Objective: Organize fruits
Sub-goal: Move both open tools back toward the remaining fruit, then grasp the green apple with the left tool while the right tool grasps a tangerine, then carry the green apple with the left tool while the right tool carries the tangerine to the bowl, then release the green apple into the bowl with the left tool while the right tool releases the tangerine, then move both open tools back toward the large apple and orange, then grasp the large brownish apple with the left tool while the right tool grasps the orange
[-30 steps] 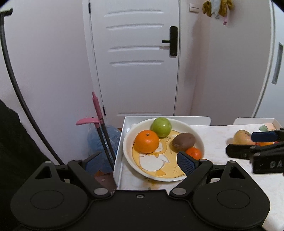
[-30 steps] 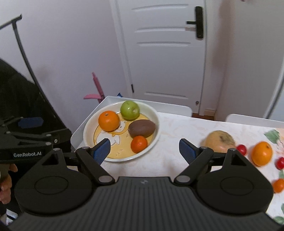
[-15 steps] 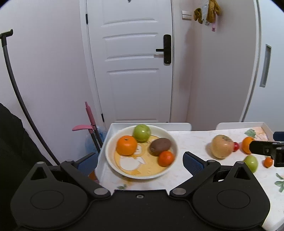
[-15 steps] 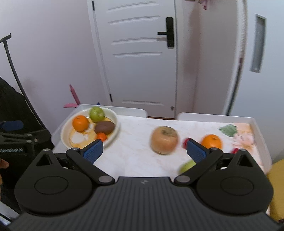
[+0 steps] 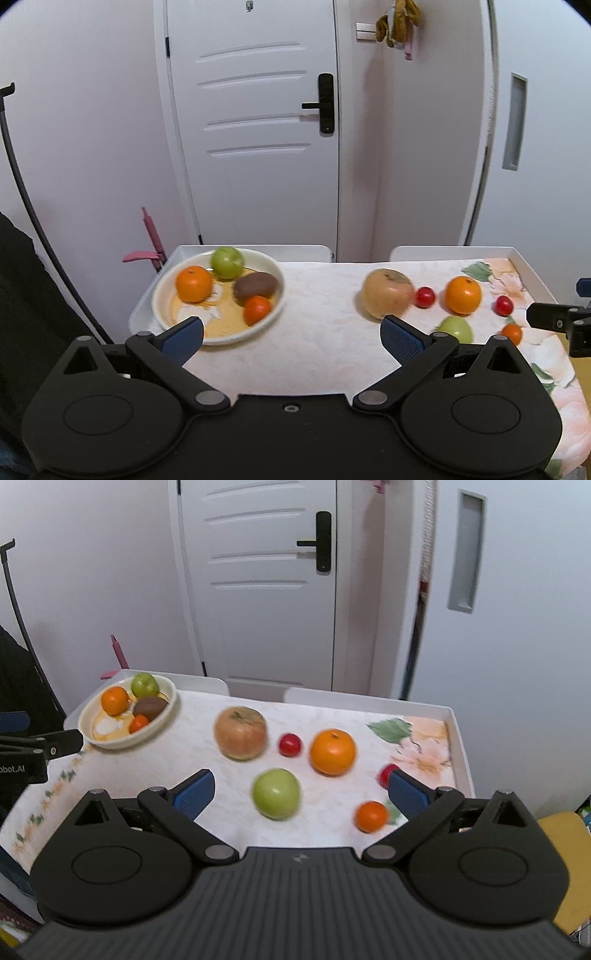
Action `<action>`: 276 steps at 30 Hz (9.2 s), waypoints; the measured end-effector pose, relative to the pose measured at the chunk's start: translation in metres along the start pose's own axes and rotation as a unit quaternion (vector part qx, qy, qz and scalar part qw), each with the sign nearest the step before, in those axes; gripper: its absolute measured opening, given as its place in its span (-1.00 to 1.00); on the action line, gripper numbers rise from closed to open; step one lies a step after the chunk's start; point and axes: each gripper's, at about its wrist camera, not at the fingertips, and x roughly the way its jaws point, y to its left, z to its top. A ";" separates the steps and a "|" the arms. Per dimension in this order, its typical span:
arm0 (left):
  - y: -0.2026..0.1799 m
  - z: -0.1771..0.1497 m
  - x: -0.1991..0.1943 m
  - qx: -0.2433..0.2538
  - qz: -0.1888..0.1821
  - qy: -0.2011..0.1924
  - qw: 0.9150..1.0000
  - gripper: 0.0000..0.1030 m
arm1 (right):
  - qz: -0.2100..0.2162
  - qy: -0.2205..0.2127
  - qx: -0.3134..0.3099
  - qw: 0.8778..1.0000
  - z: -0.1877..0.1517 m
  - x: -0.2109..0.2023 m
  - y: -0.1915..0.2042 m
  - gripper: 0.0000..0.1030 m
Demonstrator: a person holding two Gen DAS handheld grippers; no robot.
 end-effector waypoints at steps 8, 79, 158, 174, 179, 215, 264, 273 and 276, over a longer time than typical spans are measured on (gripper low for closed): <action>-0.050 -0.019 0.026 -0.009 -0.016 0.010 1.000 1.00 | -0.010 0.009 -0.003 1.000 -0.029 0.015 -0.046 1.00; -0.094 -0.032 0.090 0.015 -0.074 0.011 0.997 0.21 | 0.064 0.002 -0.049 0.997 -0.029 0.095 -0.041 0.00; 0.199 0.021 0.147 0.006 -0.081 0.059 0.995 0.90 | 0.106 0.039 -0.095 0.989 0.058 0.175 0.240 0.00; 0.210 0.017 0.144 -0.009 -0.053 0.053 0.997 0.90 | 0.123 0.022 -0.144 0.982 0.041 0.191 0.266 0.58; 0.210 0.016 0.143 -0.009 -0.047 0.056 0.997 0.90 | 0.115 0.023 -0.130 0.985 0.041 0.186 0.259 0.69; 0.129 0.035 0.087 0.024 -0.088 0.015 0.996 0.94 | -0.004 0.008 0.019 1.000 0.031 0.082 0.112 0.77; -0.107 0.002 0.209 0.112 -0.068 0.045 0.990 0.79 | 0.096 0.032 -0.084 0.991 -0.008 0.182 -0.065 1.00; -0.105 0.000 0.211 0.111 -0.085 0.051 0.989 0.54 | 0.101 0.041 -0.093 0.990 -0.005 0.196 -0.061 0.78; -0.105 0.000 0.210 0.110 -0.084 0.052 0.989 0.53 | 0.103 0.041 -0.094 0.989 -0.003 0.198 -0.060 0.72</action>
